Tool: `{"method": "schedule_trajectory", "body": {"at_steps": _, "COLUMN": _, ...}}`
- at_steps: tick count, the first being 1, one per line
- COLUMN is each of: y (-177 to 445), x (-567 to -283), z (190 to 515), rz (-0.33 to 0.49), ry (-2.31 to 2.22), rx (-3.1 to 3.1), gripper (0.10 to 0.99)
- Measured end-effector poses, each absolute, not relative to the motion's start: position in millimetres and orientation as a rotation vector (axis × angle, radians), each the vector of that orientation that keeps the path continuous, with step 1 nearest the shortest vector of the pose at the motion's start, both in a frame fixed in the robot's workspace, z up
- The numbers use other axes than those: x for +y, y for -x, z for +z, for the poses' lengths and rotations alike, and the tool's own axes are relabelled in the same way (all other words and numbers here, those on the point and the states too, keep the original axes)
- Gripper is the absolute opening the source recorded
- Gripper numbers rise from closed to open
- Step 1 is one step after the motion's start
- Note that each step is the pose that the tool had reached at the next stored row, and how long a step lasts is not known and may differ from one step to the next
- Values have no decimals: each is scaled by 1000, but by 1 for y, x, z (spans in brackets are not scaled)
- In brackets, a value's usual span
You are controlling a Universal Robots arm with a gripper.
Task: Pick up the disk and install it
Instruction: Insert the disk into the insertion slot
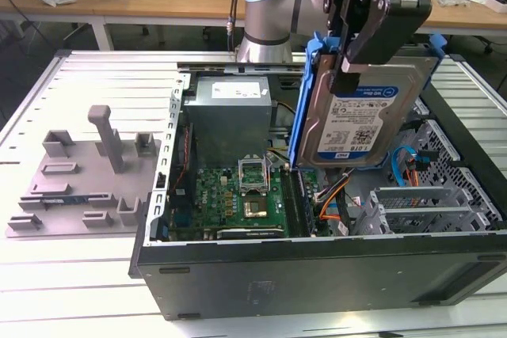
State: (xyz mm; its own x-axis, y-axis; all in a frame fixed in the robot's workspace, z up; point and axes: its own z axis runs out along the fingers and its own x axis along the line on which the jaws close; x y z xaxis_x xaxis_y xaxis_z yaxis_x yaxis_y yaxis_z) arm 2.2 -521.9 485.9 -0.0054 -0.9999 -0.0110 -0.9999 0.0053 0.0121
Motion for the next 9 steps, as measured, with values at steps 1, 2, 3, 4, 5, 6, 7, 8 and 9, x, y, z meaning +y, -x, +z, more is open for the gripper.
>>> {"method": "schedule_trajectory", "body": {"at_steps": 1, "y": -4, "x": -524, "z": 486, "rz": -28, "ry": -2214, "rx": -2229, "gripper": 365}}
{"method": "schedule_trajectory", "body": {"at_steps": 2, "y": -6, "x": -526, "z": 486, "rz": -30, "ry": -2213, "rx": -2232, "gripper": 365}}
{"method": "schedule_trajectory", "body": {"at_steps": 3, "y": -9, "x": -528, "z": 486, "rz": -31, "ry": -2213, "rx": -2234, "gripper": 365}}
{"method": "schedule_trajectory", "body": {"at_steps": 4, "y": -11, "x": -529, "z": 486, "rz": -32, "ry": -2212, "rx": -2235, "gripper": 365}}
{"method": "schedule_trajectory", "body": {"at_steps": 5, "y": -13, "x": -531, "z": 486, "rz": -33, "ry": -2212, "rx": -2236, "gripper": 365}}
{"method": "schedule_trajectory", "body": {"at_steps": 6, "y": -15, "x": -532, "z": 486, "rz": -34, "ry": -2211, "rx": -2237, "gripper": 365}}
{"method": "schedule_trajectory", "body": {"at_steps": 7, "y": -16, "x": -533, "z": 486, "rz": -34, "ry": -2211, "rx": -2238, "gripper": 365}}
{"method": "schedule_trajectory", "body": {"at_steps": 8, "y": -19, "x": -534, "z": 485, "rz": -35, "ry": -2211, "rx": -2239, "gripper": 365}}
{"method": "schedule_trajectory", "body": {"at_steps": 9, "y": -21, "x": -535, "z": 485, "rz": -35, "ry": -2211, "rx": -2239, "gripper": 365}}
